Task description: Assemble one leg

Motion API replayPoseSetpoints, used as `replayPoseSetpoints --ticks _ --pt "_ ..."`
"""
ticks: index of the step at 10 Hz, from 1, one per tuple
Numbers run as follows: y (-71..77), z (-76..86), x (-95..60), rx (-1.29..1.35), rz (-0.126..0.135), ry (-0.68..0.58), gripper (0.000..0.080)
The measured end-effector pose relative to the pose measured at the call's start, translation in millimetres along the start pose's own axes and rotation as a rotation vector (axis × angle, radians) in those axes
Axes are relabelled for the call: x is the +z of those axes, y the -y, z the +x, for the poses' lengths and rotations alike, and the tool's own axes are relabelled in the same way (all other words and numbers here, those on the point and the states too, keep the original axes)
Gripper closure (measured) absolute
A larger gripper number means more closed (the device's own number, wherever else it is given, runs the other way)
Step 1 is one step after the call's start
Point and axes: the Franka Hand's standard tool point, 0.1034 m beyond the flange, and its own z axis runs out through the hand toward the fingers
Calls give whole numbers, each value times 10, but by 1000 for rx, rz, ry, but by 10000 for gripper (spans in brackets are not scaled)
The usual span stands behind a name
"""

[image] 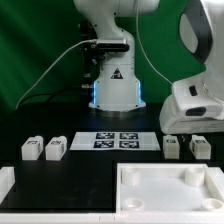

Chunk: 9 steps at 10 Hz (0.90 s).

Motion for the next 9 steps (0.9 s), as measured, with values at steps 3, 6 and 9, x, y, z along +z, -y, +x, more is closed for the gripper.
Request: replayPoseSetpoints --ticks 3,6,9 --pt "-5 46 17 -1 0 63 150" --pt "-3 8 136 23 -3 108 150" --pt "50 11 375 28 -6 131 150"
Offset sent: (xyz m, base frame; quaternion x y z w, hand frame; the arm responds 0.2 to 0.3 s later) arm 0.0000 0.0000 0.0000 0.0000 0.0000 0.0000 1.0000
